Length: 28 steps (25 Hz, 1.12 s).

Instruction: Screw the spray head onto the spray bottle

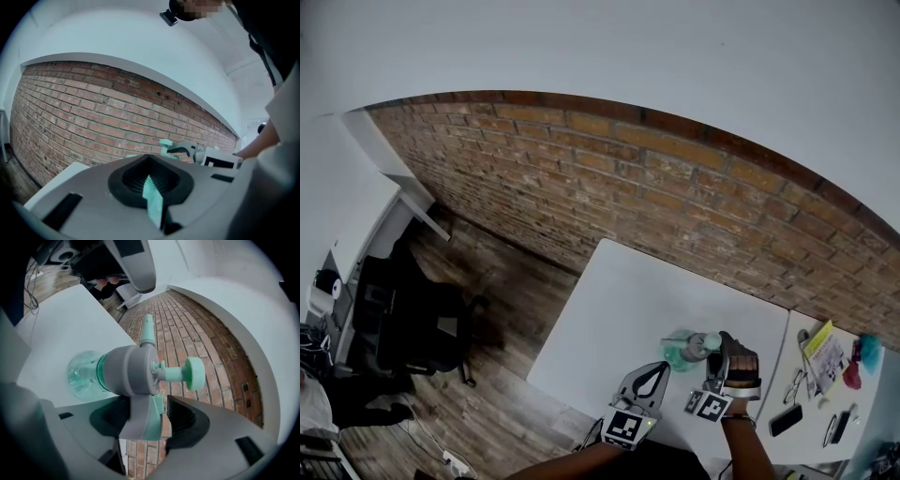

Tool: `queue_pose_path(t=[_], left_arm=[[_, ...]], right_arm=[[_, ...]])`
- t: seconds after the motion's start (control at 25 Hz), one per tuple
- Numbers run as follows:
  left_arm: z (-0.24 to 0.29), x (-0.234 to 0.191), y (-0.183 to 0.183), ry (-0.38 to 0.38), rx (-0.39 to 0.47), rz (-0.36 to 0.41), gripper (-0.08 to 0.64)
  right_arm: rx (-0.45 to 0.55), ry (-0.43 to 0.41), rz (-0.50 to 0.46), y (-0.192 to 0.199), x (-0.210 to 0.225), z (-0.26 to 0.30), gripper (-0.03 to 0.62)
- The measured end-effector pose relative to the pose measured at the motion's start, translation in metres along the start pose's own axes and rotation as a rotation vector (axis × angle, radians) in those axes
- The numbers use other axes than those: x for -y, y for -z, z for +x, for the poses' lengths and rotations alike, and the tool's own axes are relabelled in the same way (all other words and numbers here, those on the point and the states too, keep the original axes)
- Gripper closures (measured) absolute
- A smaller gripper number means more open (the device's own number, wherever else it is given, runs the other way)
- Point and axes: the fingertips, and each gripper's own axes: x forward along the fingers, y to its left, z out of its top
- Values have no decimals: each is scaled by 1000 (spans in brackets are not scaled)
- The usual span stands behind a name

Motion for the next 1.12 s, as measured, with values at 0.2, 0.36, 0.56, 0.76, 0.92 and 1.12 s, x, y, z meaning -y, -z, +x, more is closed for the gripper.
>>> queue_pose_path(t=[0.2,0.36,0.56,0.76,0.92,1.12], left_arm=[[4,1,7,0,-13,30,561],[3,3,13,-9,-29,22,561],[2,7,18,-18,-23,18,561],[2,14,17,-19,-17,3,561],[0,21,20,-7,-18,6,561],[-3,24,27,-13,-28,-11,561]], right_arm=[[6,-80,66,4,-3,-6,332],[7,-104,71,10,-5,-10,327],[-5,-147,79,13,-6,-18,297],[-11,-149,52,11,-8,-20,284],[-16,-165,50,11,-15,-22,270],[-19,-180,75,13,-22,-28,247]])
